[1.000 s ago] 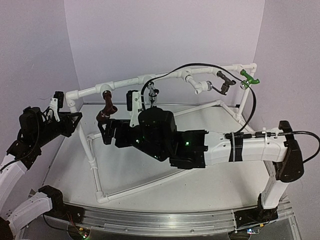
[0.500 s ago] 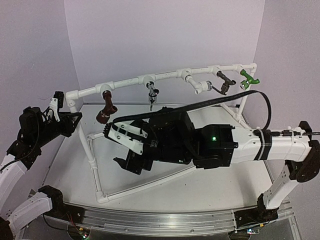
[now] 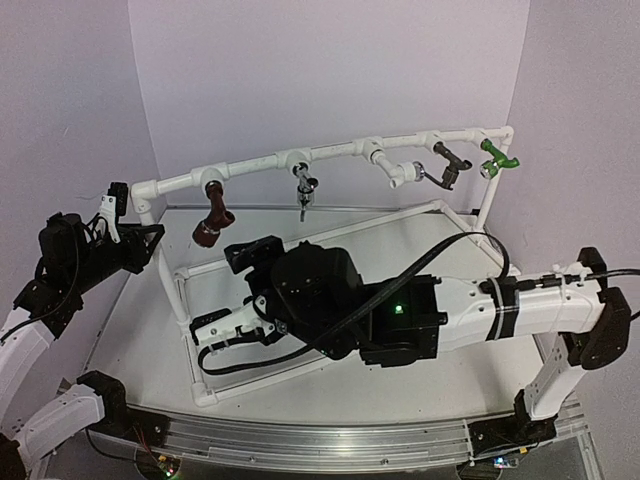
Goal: Install the water faucets
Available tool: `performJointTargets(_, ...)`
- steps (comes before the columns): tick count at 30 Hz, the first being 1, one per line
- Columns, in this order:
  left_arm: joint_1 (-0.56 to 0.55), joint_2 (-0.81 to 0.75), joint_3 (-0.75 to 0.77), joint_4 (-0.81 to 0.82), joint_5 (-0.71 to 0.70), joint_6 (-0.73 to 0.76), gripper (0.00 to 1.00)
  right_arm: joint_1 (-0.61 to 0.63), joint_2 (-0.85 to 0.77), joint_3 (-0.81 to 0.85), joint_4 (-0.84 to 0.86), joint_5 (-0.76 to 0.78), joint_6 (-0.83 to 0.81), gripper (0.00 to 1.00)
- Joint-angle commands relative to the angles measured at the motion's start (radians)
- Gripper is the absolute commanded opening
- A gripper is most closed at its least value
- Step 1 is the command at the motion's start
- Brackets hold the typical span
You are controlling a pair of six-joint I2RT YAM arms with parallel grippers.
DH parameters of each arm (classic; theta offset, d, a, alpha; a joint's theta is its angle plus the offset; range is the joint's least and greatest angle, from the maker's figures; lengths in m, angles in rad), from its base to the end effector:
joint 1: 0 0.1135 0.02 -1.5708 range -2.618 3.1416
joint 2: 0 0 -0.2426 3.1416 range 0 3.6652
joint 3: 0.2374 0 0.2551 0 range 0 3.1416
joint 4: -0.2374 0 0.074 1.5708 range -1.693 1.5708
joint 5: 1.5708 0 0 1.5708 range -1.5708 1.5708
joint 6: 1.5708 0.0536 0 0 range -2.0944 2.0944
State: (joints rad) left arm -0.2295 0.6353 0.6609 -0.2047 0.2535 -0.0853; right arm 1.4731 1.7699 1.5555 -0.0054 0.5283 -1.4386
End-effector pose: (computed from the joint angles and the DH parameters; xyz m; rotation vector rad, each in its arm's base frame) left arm 0.1868 -0.0574 0.3014 0.3129 1.7377 -0.4508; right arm 0.0698 0.4357 0.3309 -1.6866 0.5746 -0.4469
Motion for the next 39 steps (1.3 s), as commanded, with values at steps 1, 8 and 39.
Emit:
performJointTargets(1,-0.023,0.041,0.003,-0.082,0.066,-0.08,0.01,0.004,0.042,0.056,0.244,0.03,-0.301,0.91)
performJointTargets(8,-0.023,0.04,0.004,-0.082,0.068,-0.08,0.01,-0.02,0.133,0.162,0.286,0.007,-0.401,0.88)
performJointTargets(39,-0.023,0.038,0.005,-0.084,0.092,-0.085,0.01,-0.124,0.347,0.391,0.385,0.075,-0.457,0.45)
